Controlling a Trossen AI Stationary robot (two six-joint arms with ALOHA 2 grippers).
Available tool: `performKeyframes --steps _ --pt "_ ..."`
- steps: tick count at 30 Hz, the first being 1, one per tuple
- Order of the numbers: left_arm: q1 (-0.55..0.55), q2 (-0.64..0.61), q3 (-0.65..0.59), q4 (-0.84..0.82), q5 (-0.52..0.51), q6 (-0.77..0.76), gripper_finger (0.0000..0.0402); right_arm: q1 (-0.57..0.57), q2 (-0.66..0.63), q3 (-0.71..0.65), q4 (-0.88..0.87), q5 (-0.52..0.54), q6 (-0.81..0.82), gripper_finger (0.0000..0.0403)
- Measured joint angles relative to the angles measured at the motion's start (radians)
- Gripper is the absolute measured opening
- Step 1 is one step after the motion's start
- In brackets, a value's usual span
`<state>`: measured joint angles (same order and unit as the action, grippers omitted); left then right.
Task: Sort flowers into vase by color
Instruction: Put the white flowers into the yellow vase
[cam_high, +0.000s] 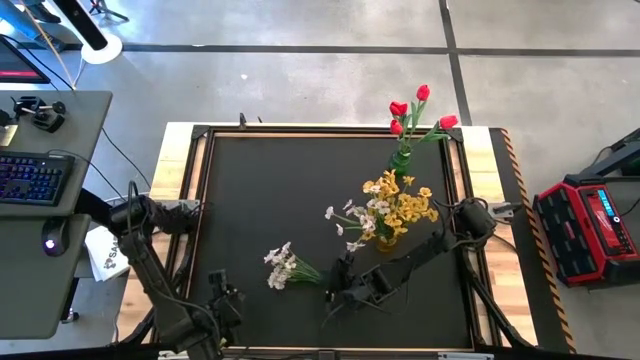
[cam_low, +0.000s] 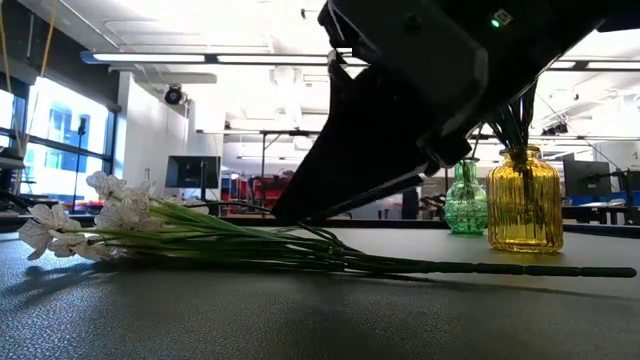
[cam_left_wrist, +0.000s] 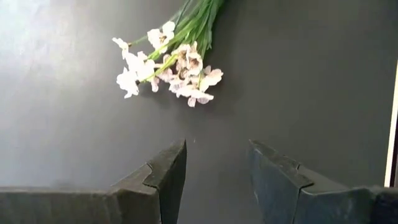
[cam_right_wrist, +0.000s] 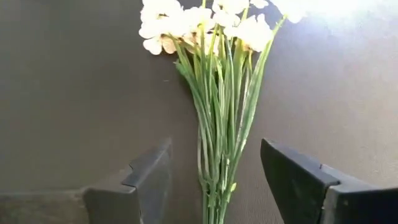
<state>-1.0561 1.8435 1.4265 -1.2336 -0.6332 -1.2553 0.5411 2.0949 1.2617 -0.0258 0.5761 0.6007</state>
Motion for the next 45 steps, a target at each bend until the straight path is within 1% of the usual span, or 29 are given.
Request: performKeyframes --steps 3,6,9,12,15,18,21,23,25,28,30,31,34,37,39,41,42,45 --pt "-0.001 0.0 0.0 0.001 -0.008 0.0 0.0154 0.002 0.029 0.0 0.005 0.003 0.001 0.0229" --pt "-0.001 0.0 0.0 0.004 -0.009 0.0 0.0154 0.005 0.062 0.0 0.042 0.003 0.003 0.0219" --pt "-0.001 0.0 0.0 0.005 -0.011 0.001 0.0154 0.005 0.085 0.0 0.085 0.01 0.005 0.0204" --pt "-0.001 0.0 0.0 0.005 -0.011 0.001 0.0154 0.005 0.094 0.001 0.103 0.014 0.004 0.0179" --pt "-0.001 0.0 0.0 0.005 -0.011 0.0 0.0154 0.004 0.095 0.002 0.106 0.015 0.021 0.0141" --pt "-0.001 0.0 0.0 0.005 -0.006 -0.029 0.0154 0.003 0.095 0.002 0.103 0.021 0.054 0.0091" --pt "-0.008 0.0 0.0 0.008 0.055 -0.054 0.0154 0.002 0.095 0.002 0.099 0.042 0.093 0.0032" --pt "-0.026 0.0 0.0 0.008 0.093 -0.069 0.0154 0.015 0.091 0.001 0.096 0.074 0.106 0.001" --pt "-0.053 0.0 0.0 0.008 0.096 -0.097 0.0154 0.03 0.08 -0.002 0.082 0.121 0.127 0.0013" --pt "-0.094 0.0 -0.001 0.013 0.06 -0.158 0.0154 0.06 0.043 -0.002 0.091 0.167 0.143 0.0015" --pt "-0.11 -0.001 -0.024 0.076 0.011 -0.176 0.0154 0.086 0.016 -0.002 0.1 0.224 0.142 0.0006" --pt "-0.115 -0.001 -0.044 0.134 -0.009 -0.158 0.0153 0.102 0.003 -0.002 0.106 0.26 0.131 0.0004" --pt "-0.113 -0.001 -0.127 0.409 -0.019 -0.001 0.0145 0.155 -0.041 -0.002 0.173 0.354 0.048 0.0007" --pt "-0.078 -0.001 -0.231 0.742 -0.021 0.222 0.0131 0.213 -0.082 -0.001 0.345 0.378 -0.163 0.0005" --pt "-0.04 0.0 -0.297 0.97 -0.044 0.422 0.0122 0.247 -0.093 -0.001 0.501 0.373 -0.328 0.0003" --pt "0.002 0.0 -0.354 1.169 -0.085 0.636 0.0115 0.276 -0.093 -0.001 0.678 0.329 -0.519 0.0003" --pt "0.025 0.0 -0.374 1.267 -0.107 0.751 0.0113 0.288 -0.093 -0.001 0.763 0.286 -0.613 0.0003" --pt "0.103 0.0 -0.407 1.516 -0.135 1.096 0.011 0.305 -0.094 -0.001 0.946 0.098 -0.825 0.0003"
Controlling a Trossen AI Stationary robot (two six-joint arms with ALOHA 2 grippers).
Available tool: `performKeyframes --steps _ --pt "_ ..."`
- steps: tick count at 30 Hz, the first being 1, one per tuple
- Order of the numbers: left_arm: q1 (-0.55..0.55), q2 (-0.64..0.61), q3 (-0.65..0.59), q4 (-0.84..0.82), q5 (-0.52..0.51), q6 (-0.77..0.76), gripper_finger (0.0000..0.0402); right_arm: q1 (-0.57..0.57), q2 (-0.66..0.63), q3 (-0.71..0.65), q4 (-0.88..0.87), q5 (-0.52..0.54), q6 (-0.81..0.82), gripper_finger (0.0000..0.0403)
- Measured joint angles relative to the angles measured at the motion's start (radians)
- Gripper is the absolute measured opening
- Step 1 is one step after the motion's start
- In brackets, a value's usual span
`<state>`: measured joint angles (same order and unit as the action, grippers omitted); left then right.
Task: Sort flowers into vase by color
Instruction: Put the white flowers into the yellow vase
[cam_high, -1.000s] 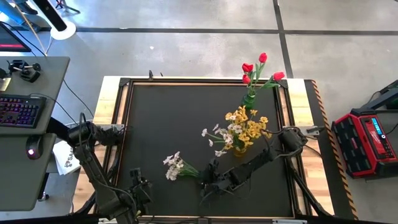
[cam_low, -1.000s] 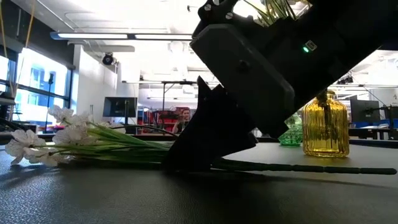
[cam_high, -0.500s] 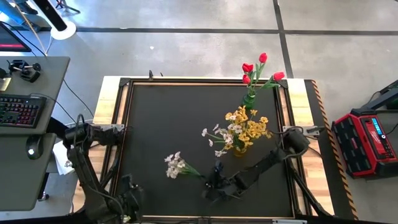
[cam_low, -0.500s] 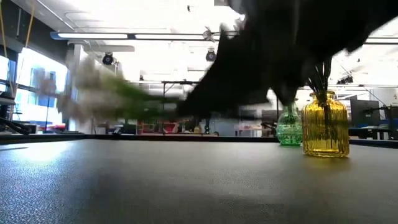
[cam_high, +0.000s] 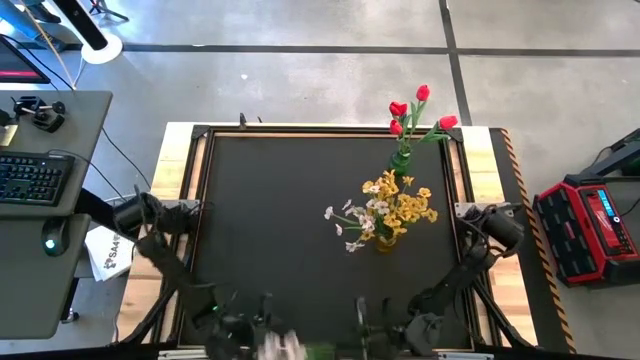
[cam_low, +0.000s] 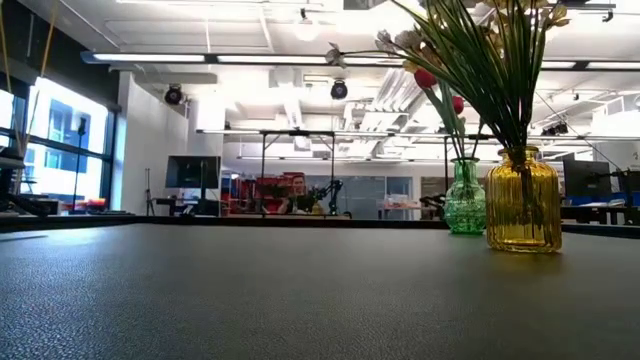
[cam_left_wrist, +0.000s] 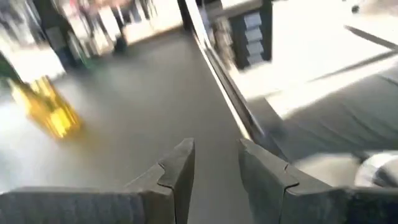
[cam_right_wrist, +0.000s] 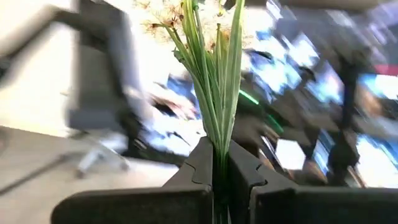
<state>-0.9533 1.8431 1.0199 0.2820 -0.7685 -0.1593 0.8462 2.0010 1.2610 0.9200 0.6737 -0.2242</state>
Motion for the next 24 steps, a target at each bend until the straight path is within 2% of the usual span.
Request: performKeyframes --steps 2,5,10,15,20,24 --pt "0.051 0.0 -0.011 0.135 0.022 0.201 0.011 -0.001 0.0 0.0 0.083 -0.129 -0.105 0.0002" --pt "0.125 0.0 -0.01 0.289 0.14 0.435 0.011 -0.015 0.0 0.0 0.127 -0.268 -0.207 0.0002" --pt "0.223 0.0 -0.01 0.46 0.373 0.674 0.012 -0.069 0.0 0.0 0.136 -0.345 -0.234 0.0001" --pt "0.279 0.0 -0.009 0.567 0.533 0.698 0.0151 -0.119 0.0 0.0 0.138 -0.369 -0.255 0.0001" --pt "0.3 0.0 -0.009 0.612 0.542 0.628 0.0188 -0.156 0.0 0.0 0.135 -0.41 -0.244 0.0001" --pt "0.306 0.0 -0.009 0.655 0.542 0.569 0.0195 -0.168 0.0 0.0 0.135 -0.419 -0.234 0.0001"
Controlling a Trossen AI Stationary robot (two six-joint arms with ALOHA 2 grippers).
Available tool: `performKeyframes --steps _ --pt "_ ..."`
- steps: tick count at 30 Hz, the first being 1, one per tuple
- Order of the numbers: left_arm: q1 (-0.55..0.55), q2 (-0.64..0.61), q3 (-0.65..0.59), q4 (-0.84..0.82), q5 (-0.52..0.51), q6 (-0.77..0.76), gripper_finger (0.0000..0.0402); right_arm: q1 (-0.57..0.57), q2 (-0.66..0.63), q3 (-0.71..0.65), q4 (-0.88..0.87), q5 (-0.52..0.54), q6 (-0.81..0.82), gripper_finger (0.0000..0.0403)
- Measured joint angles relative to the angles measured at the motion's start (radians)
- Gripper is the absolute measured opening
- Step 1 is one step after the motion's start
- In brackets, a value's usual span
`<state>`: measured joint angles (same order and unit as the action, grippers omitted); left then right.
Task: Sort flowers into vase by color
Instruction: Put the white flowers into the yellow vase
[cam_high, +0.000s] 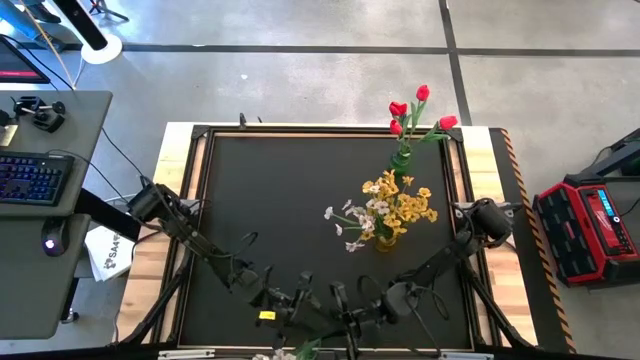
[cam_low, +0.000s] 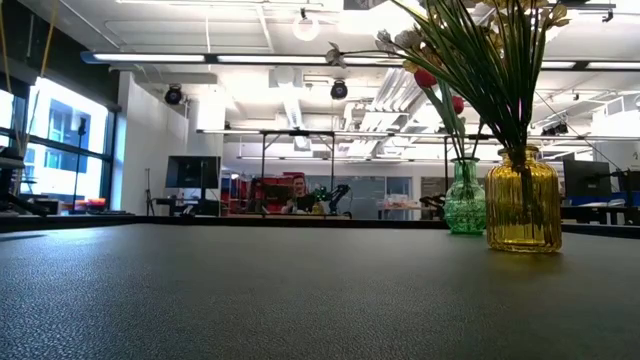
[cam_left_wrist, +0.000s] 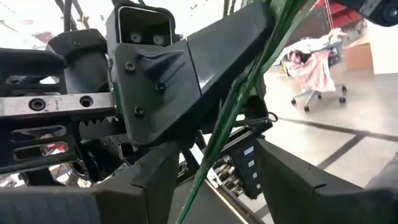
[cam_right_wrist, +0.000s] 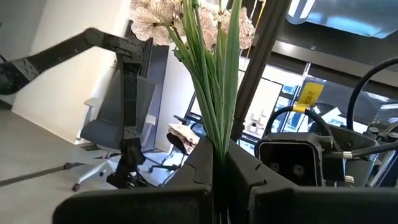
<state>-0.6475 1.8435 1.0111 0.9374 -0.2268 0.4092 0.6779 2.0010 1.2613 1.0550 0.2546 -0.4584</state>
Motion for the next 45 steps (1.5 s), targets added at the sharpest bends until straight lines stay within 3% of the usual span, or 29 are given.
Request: performKeyframes --steps 6,17,23,27,32,38,41,45 --pt "0.002 0.001 0.016 -0.016 0.005 0.012 0.0165 -0.014 0.0 0.001 0.004 -0.019 0.005 0.0001" --pt "0.002 0.001 0.017 -0.001 0.028 0.022 0.0038 -0.017 0.0 0.001 -0.023 -0.019 0.006 0.0001" --pt "-0.01 0.001 0.016 -0.018 0.02 0.018 0.0006 -0.017 0.0 0.002 -0.052 -0.019 0.01 0.0001" --pt "-0.04 0.002 0.016 -0.046 -0.106 -0.017 0.0004 -0.017 -0.001 0.002 -0.092 -0.007 0.065 0.0001" --pt "-0.083 -0.023 0.016 -0.142 -0.281 -0.06 0.0002 -0.003 -0.001 0.002 -0.12 0.095 0.071 0.0024" --pt "-0.135 -0.081 0.019 -0.307 -0.508 -0.121 0.0001 0.043 -0.033 0.0 -0.2 0.275 0.043 0.0136" --pt "-0.152 -0.11 0.02 -0.371 -0.628 -0.16 0.0001 0.073 -0.071 0.0 -0.277 0.419 0.039 0.0196" --pt "-0.166 -0.12 0.02 -0.42 -0.778 -0.172 0.0001 0.1 -0.099 0.0 -0.403 0.564 0.112 0.0252"
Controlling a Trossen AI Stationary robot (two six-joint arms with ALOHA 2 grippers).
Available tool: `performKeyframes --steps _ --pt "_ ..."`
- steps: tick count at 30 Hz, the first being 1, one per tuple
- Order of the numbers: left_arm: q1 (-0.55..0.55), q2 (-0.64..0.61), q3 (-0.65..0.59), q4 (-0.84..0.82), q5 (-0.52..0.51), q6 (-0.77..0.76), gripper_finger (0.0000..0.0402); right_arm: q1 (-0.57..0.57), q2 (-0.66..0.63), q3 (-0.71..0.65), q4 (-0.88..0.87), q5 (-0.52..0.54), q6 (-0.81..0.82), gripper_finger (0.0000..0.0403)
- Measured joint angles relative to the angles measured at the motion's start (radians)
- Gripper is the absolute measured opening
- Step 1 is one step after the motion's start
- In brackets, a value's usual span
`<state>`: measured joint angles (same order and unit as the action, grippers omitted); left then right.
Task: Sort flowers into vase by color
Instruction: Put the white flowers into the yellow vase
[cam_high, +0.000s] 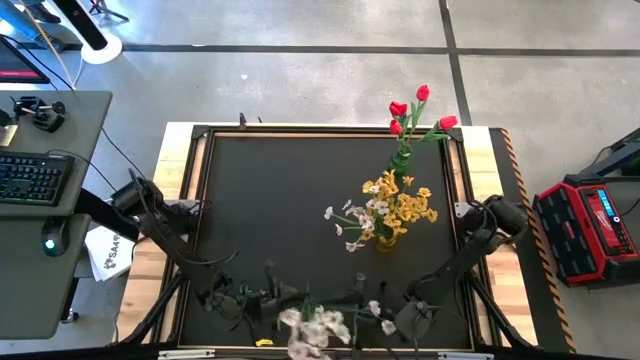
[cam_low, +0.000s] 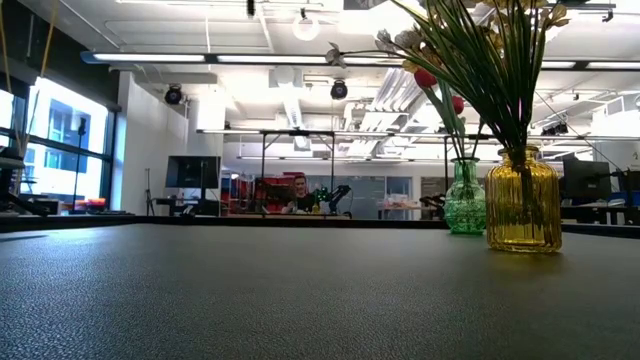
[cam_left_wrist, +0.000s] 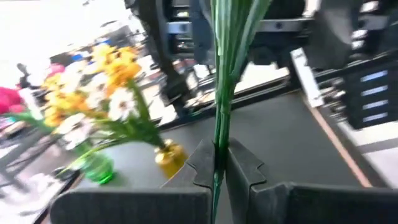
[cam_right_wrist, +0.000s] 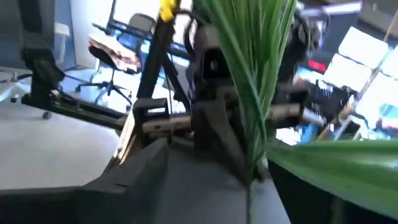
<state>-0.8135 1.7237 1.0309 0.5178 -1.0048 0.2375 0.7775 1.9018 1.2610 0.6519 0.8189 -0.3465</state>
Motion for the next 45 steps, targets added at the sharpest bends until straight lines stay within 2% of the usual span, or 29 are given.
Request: performKeyframes --steps 4,12,22,28,36,40,45 --pt "0.01 0.001 0.0 0.002 -0.041 -0.005 0.0001 -0.007 0.0 0.0 -0.062 0.012 0.09 0.0266" --pt "0.024 0.005 -0.001 -0.003 -0.039 -0.019 0.0001 -0.055 0.0 0.0 -0.093 0.099 0.191 0.0251" --pt "0.042 0.005 -0.001 -0.002 -0.018 -0.043 0.0001 -0.124 0.0 0.0 -0.063 0.007 0.19 0.0226" --pt "0.043 0.005 -0.002 -0.006 -0.017 -0.051 0.0009 -0.123 0.0 0.0 -0.016 0.001 0.162 0.0165" --pt "0.043 0.005 -0.002 -0.062 -0.001 -0.08 0.0026 -0.114 0.0 0.0 0.015 0.007 0.136 0.0019" --pt "0.044 0.005 -0.002 -0.078 -0.002 -0.11 0.0037 -0.106 -0.007 0.0 0.006 0.032 0.15 0.0015" --pt "0.042 0.005 -0.002 -0.171 -0.002 -0.211 0.0069 -0.042 -0.077 0.0 -0.097 0.181 0.181 0.0004"
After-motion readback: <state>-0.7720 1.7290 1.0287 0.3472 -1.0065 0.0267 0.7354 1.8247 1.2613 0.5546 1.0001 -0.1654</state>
